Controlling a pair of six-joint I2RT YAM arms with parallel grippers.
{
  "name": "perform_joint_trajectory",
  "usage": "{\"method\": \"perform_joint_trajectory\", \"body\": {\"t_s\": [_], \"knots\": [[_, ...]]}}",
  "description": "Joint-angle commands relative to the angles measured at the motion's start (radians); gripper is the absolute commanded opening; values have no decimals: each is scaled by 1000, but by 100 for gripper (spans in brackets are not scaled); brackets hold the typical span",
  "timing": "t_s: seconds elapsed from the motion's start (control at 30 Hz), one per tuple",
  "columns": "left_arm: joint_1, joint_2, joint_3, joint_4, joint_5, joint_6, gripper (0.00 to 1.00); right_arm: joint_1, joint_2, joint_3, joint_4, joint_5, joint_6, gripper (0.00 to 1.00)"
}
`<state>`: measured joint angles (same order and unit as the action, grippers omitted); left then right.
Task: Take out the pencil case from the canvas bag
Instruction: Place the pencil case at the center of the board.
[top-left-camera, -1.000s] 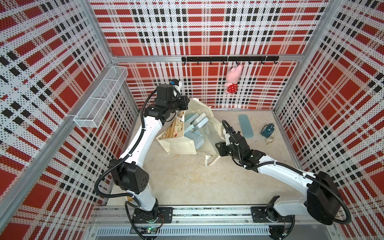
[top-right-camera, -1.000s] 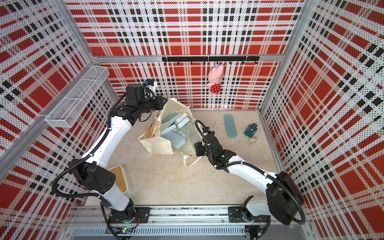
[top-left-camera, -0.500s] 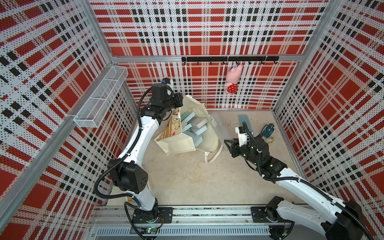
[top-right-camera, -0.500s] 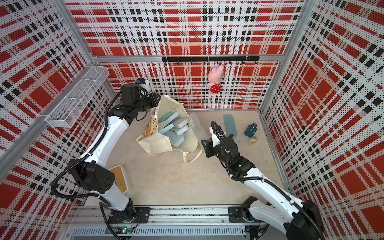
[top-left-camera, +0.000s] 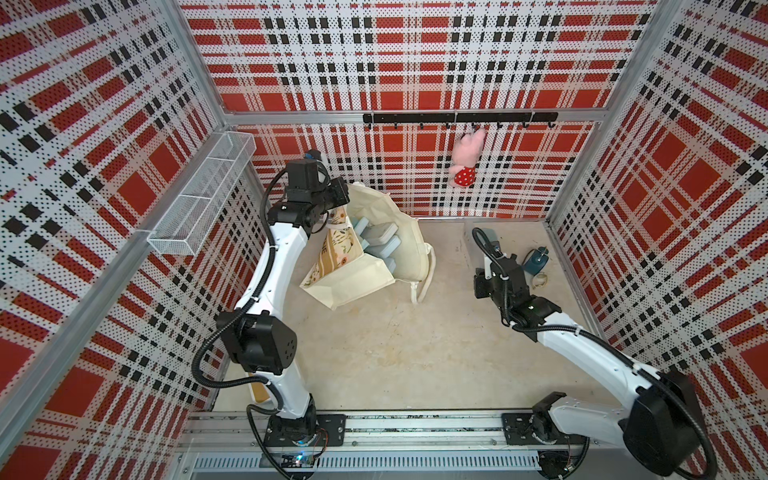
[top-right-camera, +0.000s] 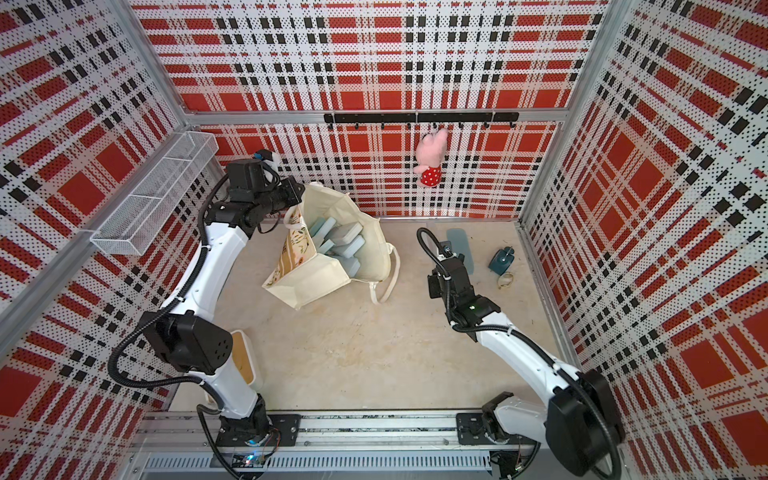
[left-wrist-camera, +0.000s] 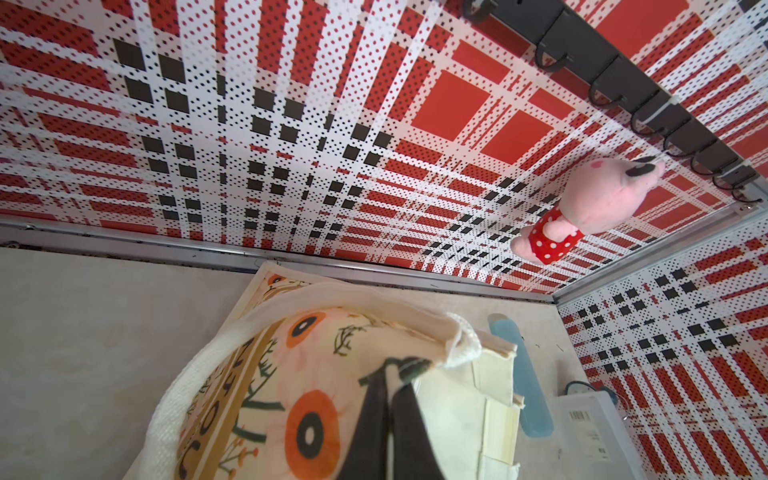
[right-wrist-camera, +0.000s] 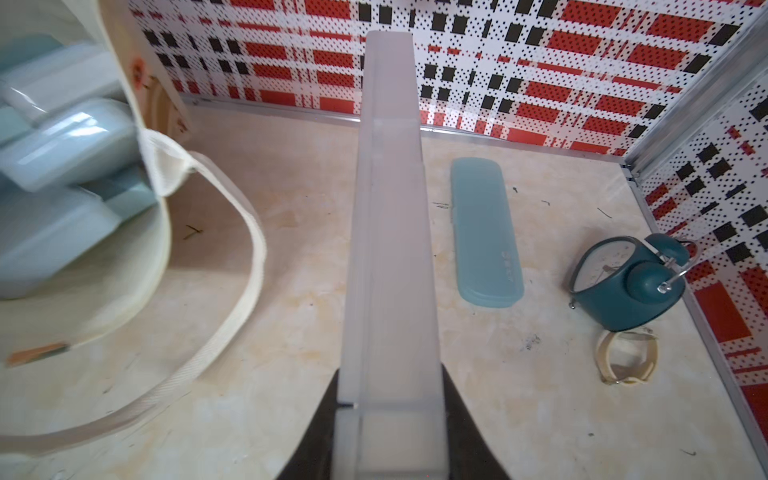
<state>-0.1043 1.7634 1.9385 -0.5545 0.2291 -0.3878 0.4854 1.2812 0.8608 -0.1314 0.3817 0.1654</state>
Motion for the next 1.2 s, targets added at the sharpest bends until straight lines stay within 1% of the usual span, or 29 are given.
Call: {"method": "perform_joint_trajectory", "body": {"t_s": [0.0,0.13,0.17,0.23,0.33,0.47,0.57,0.67,0.8,1.17], "knots": [[8,-47,79,133,50,15,0,-21,93,71,33,79,-87,0],[12,-51,77,107,64,15,0,-36,242,156,59,118,-140,0],[14,-53,77,101,67,40,0,-37,282,184,60,136,-155,0],[17,-60,73,97,76,44,0,-38,357,232,55,171,-172,0],[34,-65,72,101,95,26,0,-39,455,304,47,205,-189,0],[68,-65,99,127,162,-58,0,-45,564,390,37,240,-209,0],[74,-60,140,141,180,-101,0,-47,634,448,22,276,-236,0],[75,-49,183,146,198,-136,0,-50,691,491,13,310,-264,0],[80,-53,192,175,207,-179,0,-57,743,525,8,345,-296,1],[83,-61,176,186,211,-197,0,-92,838,551,47,330,-369,6]]}}
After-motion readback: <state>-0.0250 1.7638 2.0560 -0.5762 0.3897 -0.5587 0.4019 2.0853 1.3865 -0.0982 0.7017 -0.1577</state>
